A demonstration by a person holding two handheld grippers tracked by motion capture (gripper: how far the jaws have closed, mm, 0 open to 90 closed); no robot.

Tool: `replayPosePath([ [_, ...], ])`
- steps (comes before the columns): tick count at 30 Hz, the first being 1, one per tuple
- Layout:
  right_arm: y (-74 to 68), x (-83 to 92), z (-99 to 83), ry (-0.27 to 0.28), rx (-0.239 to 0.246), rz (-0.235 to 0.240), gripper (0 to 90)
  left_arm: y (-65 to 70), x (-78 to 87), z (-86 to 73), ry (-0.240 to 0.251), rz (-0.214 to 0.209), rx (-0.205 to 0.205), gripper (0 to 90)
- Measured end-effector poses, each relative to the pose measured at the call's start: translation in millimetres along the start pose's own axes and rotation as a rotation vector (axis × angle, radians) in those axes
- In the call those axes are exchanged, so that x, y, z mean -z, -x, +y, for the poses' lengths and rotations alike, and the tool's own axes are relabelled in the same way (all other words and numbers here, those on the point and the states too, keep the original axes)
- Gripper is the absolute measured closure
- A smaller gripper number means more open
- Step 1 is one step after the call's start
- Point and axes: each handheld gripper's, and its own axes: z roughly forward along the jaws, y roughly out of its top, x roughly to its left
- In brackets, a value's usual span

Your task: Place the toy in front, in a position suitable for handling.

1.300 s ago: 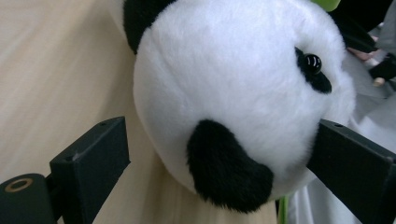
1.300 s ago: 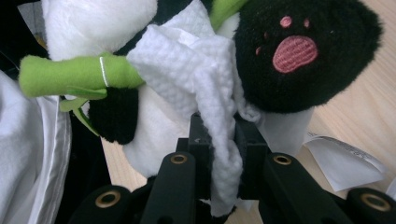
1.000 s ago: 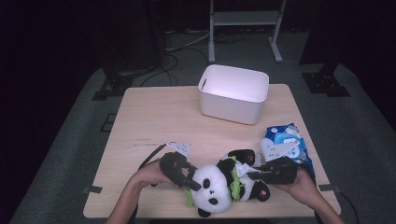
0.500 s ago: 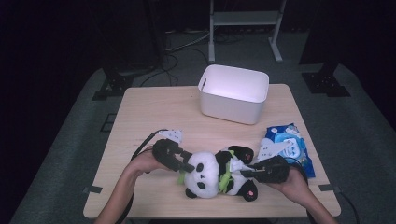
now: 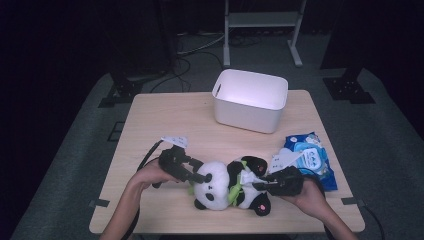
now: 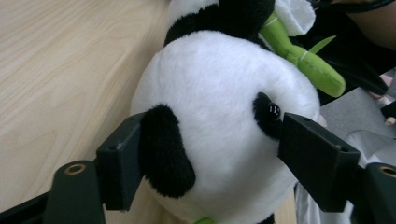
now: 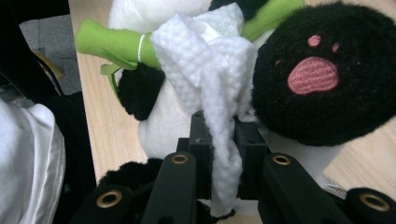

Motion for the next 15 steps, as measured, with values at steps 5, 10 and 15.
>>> replayPosePath([
  [5,-3.1,1.9,1.9,-0.013,0.017,-0.011,79.4,5.2,-5.5,-0.9,-0.019,0.030,-0.016,18.4],
  [10,-9.9,11.5,13.3,-0.008,0.055,-0.025,79.9,8.0,-4.6,-6.8,0.001,0.043,-0.029,21.4],
  [15,-14.6,18.7,32.4,0.016,0.075,0.006,79.8,12.1,-4.6,-9.4,0.019,0.052,-0.053,21.8],
])
